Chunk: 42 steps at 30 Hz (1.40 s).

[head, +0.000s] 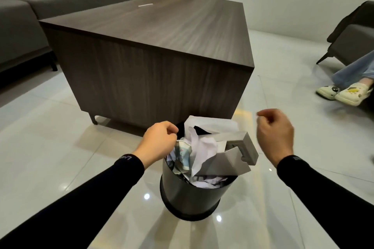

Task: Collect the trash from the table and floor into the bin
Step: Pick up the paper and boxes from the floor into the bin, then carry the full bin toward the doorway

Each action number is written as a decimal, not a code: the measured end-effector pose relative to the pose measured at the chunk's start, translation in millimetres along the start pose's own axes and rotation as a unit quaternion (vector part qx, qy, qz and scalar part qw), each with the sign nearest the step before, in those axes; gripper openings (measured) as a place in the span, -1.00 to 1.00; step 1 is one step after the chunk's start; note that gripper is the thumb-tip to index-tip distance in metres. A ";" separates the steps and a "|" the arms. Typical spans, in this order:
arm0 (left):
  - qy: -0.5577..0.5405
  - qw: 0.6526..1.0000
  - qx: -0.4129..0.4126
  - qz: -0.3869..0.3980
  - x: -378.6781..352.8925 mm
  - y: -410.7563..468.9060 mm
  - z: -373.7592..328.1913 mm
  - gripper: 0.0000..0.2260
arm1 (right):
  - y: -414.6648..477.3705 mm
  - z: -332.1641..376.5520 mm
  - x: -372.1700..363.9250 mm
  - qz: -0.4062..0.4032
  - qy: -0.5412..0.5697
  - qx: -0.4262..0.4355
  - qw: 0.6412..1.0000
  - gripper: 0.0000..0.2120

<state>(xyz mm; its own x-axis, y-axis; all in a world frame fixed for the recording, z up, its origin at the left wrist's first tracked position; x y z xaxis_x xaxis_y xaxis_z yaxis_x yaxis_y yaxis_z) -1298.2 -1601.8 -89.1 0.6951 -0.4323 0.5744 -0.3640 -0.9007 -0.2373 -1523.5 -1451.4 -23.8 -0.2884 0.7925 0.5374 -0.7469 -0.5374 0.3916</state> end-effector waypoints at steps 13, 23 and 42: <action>-0.019 0.996 0.087 -0.018 -4.1 24.4 38.1 -0.61 | -89.0 -118.4 -52.5 0.319 0.316 -0.469 0.761 -0.74; 0.002 0.994 0.106 -0.034 20.8 36.5 52.2 -0.68 | -67.3 -99.7 -70.9 0.430 0.194 -0.366 0.802 -0.74; -0.241 0.908 0.248 -0.236 381.1 -168.8 -127.5 -0.82 | 13.2 322.1 49.2 0.416 0.253 -0.349 0.800 -0.75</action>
<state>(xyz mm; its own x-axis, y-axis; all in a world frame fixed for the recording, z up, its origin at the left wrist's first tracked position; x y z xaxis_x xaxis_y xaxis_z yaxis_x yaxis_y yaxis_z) -1050.9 -1608.9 269.8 0.9353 0.1446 0.3229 0.2852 -0.8482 -0.4463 -1354.5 -1512.4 248.4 -0.9343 0.3535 -0.0462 -0.2709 -0.7882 -0.5525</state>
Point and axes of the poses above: each hand's wrist, its own y-axis towards the middle knuckle, its own x-axis out of the back of the hand, z = x × y, the point moved 5 cm from there along y, towards the middle knuckle, and after that the axes turned 9 degrees about x, right-handed, at the moved point
